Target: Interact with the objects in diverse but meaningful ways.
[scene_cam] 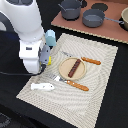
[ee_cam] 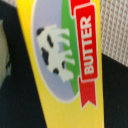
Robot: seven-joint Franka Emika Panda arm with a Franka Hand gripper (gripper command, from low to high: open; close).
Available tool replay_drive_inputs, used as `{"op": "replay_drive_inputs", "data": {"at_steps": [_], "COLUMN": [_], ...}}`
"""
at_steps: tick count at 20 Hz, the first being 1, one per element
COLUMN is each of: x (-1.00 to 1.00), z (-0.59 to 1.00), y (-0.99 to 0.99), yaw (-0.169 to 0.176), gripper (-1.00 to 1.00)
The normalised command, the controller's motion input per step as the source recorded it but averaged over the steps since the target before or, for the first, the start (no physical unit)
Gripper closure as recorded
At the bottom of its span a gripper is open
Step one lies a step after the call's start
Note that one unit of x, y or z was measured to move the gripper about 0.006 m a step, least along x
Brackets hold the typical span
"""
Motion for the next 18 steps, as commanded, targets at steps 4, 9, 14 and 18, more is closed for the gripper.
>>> {"op": "replay_drive_inputs", "data": {"at_steps": [4, 9, 14, 18], "x": [0.04, 0.16, 0.27, 0.48], "z": [-0.11, 0.05, 0.68, 1.00], "y": [0.00, 0.01, 0.37, 0.59], "yaw": [-0.005, 0.000, 0.084, 0.164], "gripper": [1.00, 1.00, 1.00, 1.00]}}
